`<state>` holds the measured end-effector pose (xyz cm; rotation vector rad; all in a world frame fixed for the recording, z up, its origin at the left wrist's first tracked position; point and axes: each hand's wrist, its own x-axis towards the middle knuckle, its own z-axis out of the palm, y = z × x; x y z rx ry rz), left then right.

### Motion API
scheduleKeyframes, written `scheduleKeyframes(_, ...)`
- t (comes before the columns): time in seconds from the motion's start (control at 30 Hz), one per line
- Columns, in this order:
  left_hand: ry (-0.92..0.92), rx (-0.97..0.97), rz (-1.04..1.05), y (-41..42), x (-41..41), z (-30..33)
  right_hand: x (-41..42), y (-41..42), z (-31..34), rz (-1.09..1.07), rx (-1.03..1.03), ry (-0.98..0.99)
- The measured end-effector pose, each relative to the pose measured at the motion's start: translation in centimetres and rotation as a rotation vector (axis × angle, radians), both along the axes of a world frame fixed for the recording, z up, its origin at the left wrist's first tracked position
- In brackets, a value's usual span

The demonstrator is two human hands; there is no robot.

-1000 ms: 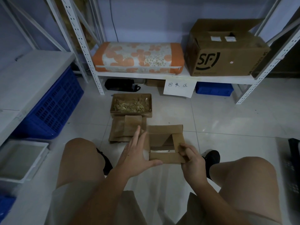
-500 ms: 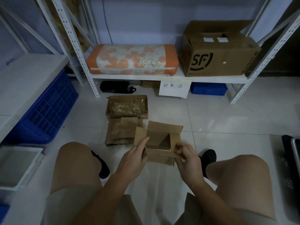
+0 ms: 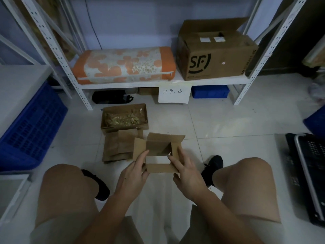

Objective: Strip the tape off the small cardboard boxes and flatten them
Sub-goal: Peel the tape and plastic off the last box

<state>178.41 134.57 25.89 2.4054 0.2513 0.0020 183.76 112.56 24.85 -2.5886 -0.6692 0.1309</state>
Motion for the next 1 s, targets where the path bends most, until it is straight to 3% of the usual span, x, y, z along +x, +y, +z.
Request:
scheduleKeyframes(0.17,0.009,-0.027,0.039,-0.3,-0.1,0.5,0.2,0.0,0.4,-0.065,0.08,0.005)
scheduleKeyframes(0.33,-0.044,-0.158,0.139,0.7,-0.2,0.7,1.2,-1.1,0.9,-0.233,0.206,0.152)
scheduleKeyframes(0.5,-0.09,-0.222,0.144,1.0,-0.2,1.1,1.3,-0.9,1.8,-0.214,0.481,0.272)
scheduleKeyframes(0.83,-0.103,-0.274,0.123,0.8,-0.3,2.2,1.1,-0.1,2.6,-0.22,0.722,0.394)
scheduleKeyframes(1.0,-0.127,-0.429,0.098,0.6,-0.4,2.5,1.8,-0.7,2.1,-0.203,0.857,0.557)
